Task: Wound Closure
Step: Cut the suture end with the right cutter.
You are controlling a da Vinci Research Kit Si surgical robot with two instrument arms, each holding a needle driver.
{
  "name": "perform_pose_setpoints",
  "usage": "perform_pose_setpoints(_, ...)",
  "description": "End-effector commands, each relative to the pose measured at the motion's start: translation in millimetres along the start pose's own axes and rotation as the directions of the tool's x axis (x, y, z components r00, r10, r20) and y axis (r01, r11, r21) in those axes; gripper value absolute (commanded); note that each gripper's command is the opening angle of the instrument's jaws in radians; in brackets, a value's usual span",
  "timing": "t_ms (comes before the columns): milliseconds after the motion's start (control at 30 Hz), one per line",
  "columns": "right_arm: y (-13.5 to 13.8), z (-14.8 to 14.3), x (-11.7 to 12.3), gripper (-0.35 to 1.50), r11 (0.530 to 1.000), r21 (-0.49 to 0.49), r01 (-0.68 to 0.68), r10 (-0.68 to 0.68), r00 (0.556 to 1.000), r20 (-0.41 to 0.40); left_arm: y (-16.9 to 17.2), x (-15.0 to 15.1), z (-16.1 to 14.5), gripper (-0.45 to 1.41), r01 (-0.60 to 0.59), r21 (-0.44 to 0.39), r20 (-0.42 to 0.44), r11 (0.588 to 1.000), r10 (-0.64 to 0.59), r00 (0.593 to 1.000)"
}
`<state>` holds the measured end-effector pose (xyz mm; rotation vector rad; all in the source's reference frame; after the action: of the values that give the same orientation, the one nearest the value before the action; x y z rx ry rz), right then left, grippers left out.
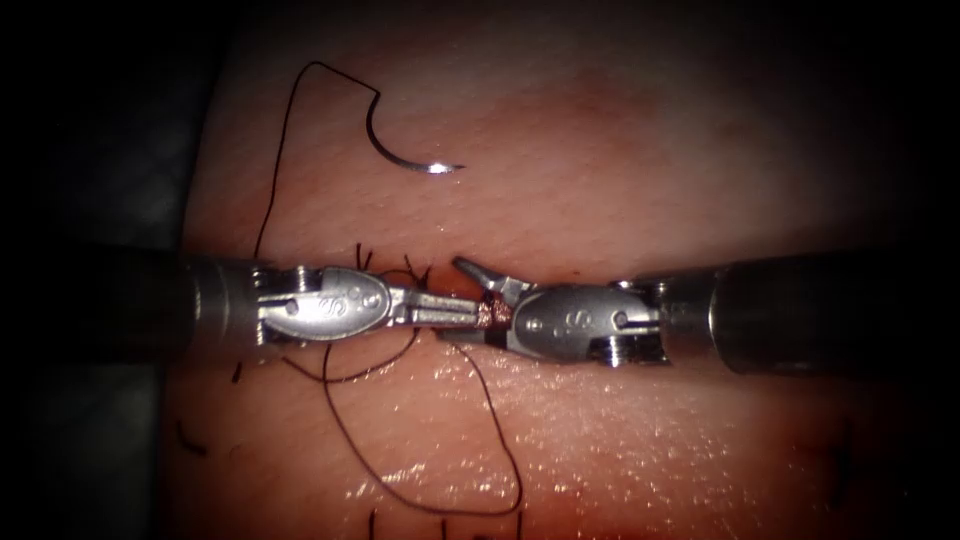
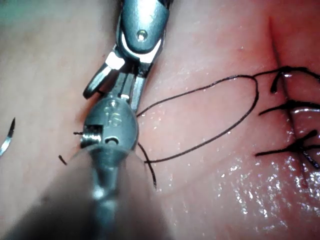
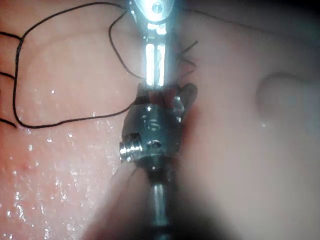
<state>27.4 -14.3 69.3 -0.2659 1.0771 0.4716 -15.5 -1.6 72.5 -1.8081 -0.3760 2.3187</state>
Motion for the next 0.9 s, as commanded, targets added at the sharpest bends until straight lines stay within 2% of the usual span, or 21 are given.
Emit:
perform_pose_setpoints(33, -0.5, 1.0, -0.2, 1.36, 1.000, 0.002, 0.000, 0.000, 1.000, -0.006, -0.1, -0.4, 0.7, -0.45, -0.001, 0.002, -0.004, 1.000, 0.001, 1.000)
perform_pose_setpoints(467, -0.7, 1.5, 0.1, 1.35, 1.000, -0.019, 0.003, -0.005, 0.997, -0.079, -0.3, -0.3, 1.3, -0.45, 0.014, 0.008, -0.024, 1.000, -0.014, 1.000)
perform_pose_setpoints(800, -1.1, 2.6, 0.5, 1.38, 0.999, -0.033, 0.025, -0.030, 0.985, -0.173, -0.3, -0.3, 1.5, -0.45, 0.037, -0.021, -0.060, 0.999, -0.038, 0.997)
perform_pose_setpoints(900, -1.4, 2.7, 0.7, 1.36, 0.998, -0.066, 0.017, -0.032, 0.972, -0.231, -0.2, -0.3, 1.4, -0.45, 0.043, -0.034, -0.074, 0.999, -0.045, 0.996)
